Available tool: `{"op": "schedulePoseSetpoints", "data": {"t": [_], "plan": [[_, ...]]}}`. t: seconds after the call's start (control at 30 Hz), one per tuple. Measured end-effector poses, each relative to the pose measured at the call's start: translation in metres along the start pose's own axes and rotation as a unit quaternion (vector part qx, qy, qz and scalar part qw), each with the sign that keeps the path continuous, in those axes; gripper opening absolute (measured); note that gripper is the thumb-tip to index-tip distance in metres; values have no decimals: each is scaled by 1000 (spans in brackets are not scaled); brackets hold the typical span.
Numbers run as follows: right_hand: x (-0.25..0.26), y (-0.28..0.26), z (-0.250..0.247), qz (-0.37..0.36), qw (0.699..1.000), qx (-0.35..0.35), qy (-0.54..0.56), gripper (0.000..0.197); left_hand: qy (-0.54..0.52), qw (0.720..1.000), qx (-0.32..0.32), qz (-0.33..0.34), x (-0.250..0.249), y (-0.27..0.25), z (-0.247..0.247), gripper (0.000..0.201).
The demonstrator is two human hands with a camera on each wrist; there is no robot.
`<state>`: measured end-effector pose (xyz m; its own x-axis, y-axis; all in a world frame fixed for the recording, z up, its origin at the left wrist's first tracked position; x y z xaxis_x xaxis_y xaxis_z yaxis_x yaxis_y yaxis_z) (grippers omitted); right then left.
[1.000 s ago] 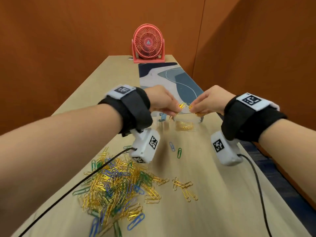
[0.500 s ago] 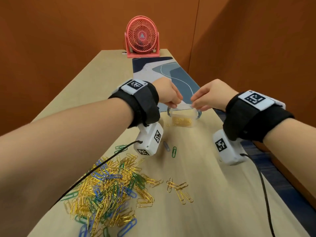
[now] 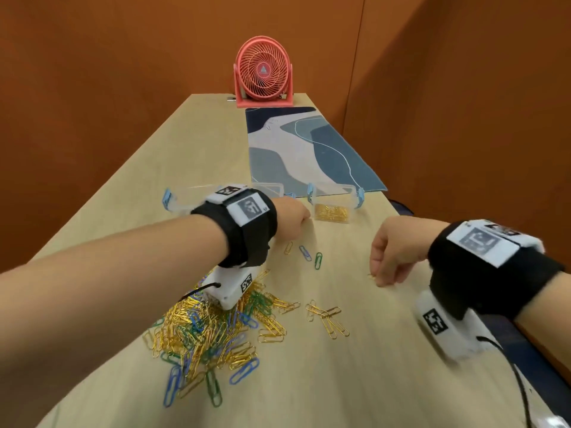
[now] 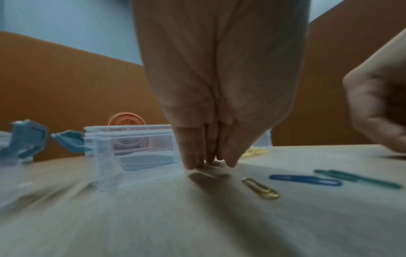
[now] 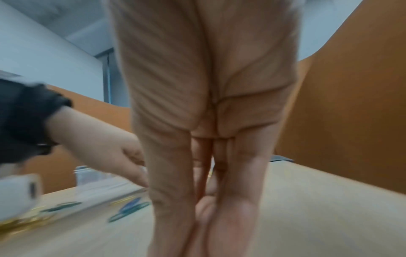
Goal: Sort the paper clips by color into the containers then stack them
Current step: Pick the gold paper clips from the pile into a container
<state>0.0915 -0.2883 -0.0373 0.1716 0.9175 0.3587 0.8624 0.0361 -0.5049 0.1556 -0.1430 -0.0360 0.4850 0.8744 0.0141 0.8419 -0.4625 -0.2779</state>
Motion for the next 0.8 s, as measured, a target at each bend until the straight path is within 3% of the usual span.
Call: {"op": "schedulePoseSetpoints", "data": {"t": [0.17, 0.33, 0.43, 0.57, 0.7, 0.8], "plan": [[32, -5, 30, -86, 995, 54, 24, 16, 43, 999, -2, 30, 2, -7, 2, 36], [36, -11, 26, -105, 993, 42, 19, 19, -7, 997, -1, 81, 10, -50, 15, 31], [33, -19, 23, -91, 995, 42, -11, 34, -107, 991, -13, 80, 18, -71, 10, 31], [39, -34, 43, -98, 992, 44, -72, 59, -127, 989, -23, 69, 20, -72, 17, 34], [67, -41, 66, -190, 980, 23, -48, 54, -139, 985, 10, 102, 8, -81, 25, 25], [75, -45, 67, -216, 975, 21, -41, 49, -149, 985, -3, 83, 19, -100, 13, 28]]}}
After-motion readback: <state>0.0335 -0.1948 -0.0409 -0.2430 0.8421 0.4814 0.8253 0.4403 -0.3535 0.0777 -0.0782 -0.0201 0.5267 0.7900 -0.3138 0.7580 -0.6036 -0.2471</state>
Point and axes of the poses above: each hand's wrist, its own y-axis towards the middle knuckle, its own z-axis out of the palm, x = y × z, the point moved 7 cm from there along y, towards the middle knuckle, and after that the axes turned 2 degrees about -z, right-handed, at the moved point
